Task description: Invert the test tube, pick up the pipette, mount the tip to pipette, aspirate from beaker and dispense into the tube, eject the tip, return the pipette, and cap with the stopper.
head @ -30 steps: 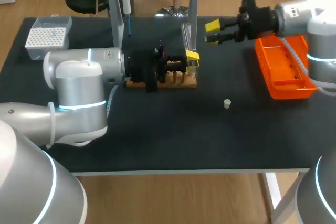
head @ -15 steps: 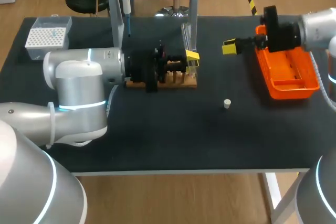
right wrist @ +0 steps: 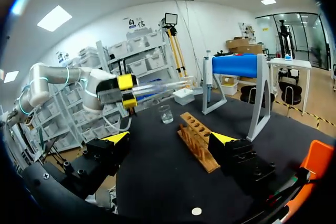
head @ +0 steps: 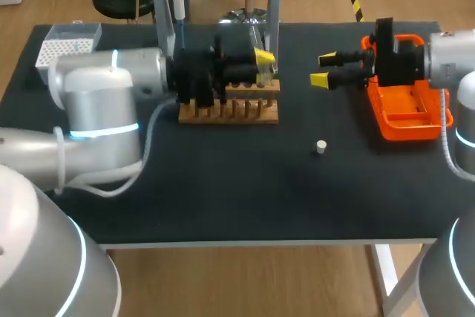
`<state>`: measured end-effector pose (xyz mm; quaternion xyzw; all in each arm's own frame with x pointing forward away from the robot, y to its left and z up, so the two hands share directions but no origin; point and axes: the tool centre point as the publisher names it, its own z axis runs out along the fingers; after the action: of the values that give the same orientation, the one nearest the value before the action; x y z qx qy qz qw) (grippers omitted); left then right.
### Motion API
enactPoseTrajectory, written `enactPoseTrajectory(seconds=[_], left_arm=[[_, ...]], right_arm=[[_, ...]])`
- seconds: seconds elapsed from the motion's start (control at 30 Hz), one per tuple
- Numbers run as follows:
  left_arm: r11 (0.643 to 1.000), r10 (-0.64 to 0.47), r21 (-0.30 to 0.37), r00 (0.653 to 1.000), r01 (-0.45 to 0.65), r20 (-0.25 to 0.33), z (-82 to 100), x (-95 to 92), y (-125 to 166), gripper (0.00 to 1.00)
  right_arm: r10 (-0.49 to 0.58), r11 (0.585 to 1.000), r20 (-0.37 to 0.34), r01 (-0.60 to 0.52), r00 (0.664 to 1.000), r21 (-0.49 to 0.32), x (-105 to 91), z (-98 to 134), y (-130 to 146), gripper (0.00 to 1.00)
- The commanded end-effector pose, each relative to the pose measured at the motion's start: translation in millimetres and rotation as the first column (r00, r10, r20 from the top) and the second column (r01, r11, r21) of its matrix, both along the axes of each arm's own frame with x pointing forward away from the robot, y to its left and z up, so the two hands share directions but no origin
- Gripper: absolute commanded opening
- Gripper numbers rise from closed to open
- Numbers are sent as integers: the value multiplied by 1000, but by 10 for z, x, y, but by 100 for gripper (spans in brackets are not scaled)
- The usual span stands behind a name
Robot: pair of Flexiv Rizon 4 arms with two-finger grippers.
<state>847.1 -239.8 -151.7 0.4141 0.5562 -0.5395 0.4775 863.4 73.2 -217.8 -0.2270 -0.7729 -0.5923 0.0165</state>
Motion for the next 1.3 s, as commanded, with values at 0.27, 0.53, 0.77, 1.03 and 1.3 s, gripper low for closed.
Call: enactPoseTrajectory(seconds=[0.27, 0.53, 0.77, 1.03, 1.3], left_arm=[[993, -3, 104, 878, 60, -479, 312, 40, 141, 0], [993, -3, 104, 878, 60, -479, 312, 40, 141, 0], [990, -24, 84, 712, 116, -702, 490, 279, 186, 0], [996, 23, 66, 532, 61, -846, 338, 492, 63, 0], [1000, -26, -31, 427, -5, -904, 243, 721, 138, 0]], right_arm=[[-9, 1000, 1, 9, 1000, -4, -31, 8, -5, 100], [-9, 1000, 1, 9, 1000, -4, -31, 8, -5, 100], [-9, 1000, 1, 9, 1000, -4, -31, 8, -5, 100], [-9, 1000, 1, 9, 1000, -4, -31, 8, -5, 100], [-9, 1000, 1, 9, 1000, -4, -31, 8, -5, 100]])
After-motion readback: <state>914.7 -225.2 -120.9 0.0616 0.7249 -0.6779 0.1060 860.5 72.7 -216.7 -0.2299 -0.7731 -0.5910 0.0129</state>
